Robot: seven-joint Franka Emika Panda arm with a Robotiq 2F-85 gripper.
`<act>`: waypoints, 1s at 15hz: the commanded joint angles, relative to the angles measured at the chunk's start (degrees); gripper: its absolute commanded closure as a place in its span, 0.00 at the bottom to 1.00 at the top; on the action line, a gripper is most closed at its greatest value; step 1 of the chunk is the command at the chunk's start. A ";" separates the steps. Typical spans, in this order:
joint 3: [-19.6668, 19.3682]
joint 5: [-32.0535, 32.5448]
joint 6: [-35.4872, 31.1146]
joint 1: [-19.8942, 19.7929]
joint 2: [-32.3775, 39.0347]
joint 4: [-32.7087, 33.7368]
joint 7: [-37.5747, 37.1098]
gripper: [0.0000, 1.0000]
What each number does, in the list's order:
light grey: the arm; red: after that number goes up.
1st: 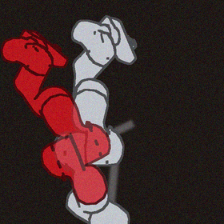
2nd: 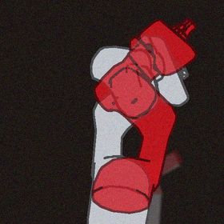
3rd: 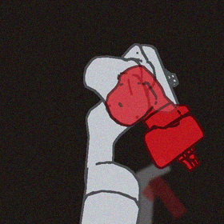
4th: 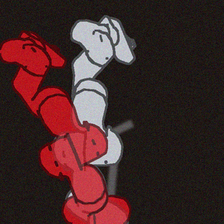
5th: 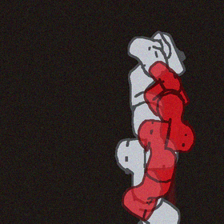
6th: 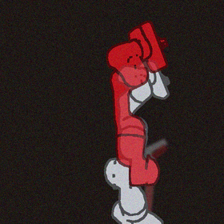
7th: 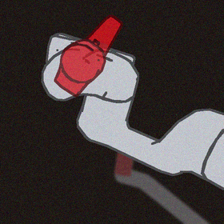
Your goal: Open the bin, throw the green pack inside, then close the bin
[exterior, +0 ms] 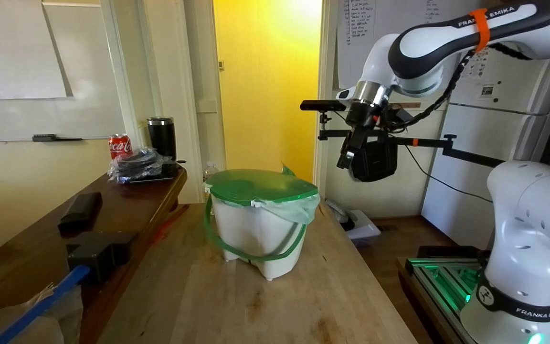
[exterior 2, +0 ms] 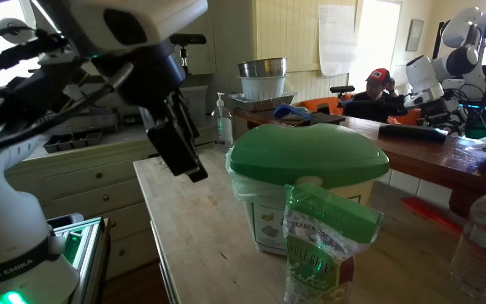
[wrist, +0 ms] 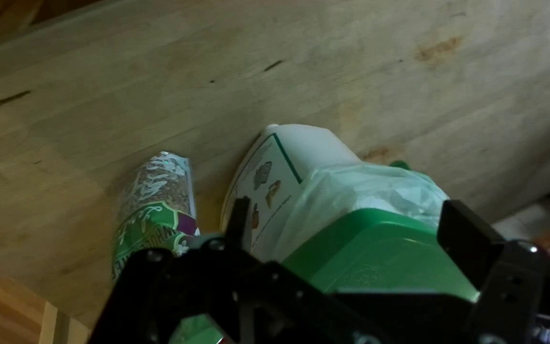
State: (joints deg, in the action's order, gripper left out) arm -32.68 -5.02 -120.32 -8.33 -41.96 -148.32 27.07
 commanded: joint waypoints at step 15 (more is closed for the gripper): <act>-5.34 -39.91 -3.35 4.56 20.78 7.35 0.29 0.00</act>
State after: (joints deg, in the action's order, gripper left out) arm -39.48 -41.03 -124.77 -2.37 -25.71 -143.10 27.14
